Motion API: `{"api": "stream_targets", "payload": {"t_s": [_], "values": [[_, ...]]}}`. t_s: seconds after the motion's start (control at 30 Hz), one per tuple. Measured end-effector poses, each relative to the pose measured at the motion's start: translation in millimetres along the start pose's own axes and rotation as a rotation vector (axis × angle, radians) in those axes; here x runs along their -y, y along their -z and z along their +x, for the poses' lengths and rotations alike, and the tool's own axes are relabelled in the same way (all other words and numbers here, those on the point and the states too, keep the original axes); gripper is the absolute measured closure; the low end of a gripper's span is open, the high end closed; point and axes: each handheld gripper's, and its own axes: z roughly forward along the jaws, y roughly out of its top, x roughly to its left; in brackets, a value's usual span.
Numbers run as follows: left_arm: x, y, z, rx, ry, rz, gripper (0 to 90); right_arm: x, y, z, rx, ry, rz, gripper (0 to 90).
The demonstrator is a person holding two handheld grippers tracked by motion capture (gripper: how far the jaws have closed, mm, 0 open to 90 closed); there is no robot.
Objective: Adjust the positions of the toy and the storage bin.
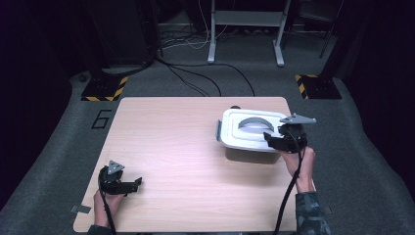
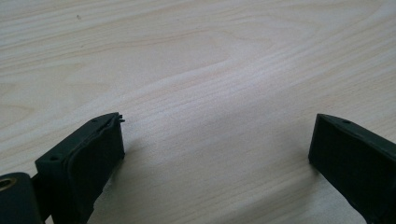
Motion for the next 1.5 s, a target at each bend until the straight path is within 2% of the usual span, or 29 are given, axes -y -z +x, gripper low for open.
{"api": "stream_targets", "payload": {"t_s": [0.03, 0.17, 0.27, 0.33, 0.53, 0.87, 1.07, 1.33, 1.5], "values": [[0.0, 0.0, 0.0, 0.000, 0.000, 0.000, 3.0, 0.0, 0.0, 0.0, 0.000, 0.000, 0.000, 39.3], [-0.2, 0.3, 0.1, 0.001, -0.001, 0.005, 3.0, 6.8, 3.8, -18.2, 0.033, -0.049, -0.001, 42.0], [0.0, 0.0, 0.0, 0.000, 0.000, 0.000, 3.0, 10.5, 4.1, -28.1, 0.053, -0.066, 0.010, 44.4], [0.0, 0.0, 0.0, 0.000, 0.000, 0.000, 3.0, 11.3, 3.6, -30.9, 0.064, -0.067, 0.014, 45.0], [0.0, 0.0, 0.0, 0.000, 0.000, 0.000, 3.0, 19.5, 0.2, -44.8, 0.080, -0.116, 0.029, 49.4], [-0.1, 0.4, 0.1, 0.002, -0.002, 0.004, 3.1, 28.4, -9.0, -53.6, 0.096, -0.136, 0.068, 51.7], [-0.1, 0.4, 0.1, 0.002, -0.002, 0.004, 3.1, 33.0, -7.0, -54.8, 0.052, -0.154, 0.051, 57.4], [0.0, 0.1, 0.0, 0.000, -0.001, 0.001, 3.1, 35.1, -4.7, -54.5, 0.030, -0.172, 0.053, 57.2], [-0.2, -0.1, -0.3, 0.002, 0.004, 0.003, 3.1, 34.9, -2.9, -49.7, 0.028, -0.149, 0.067, 57.2]]}}
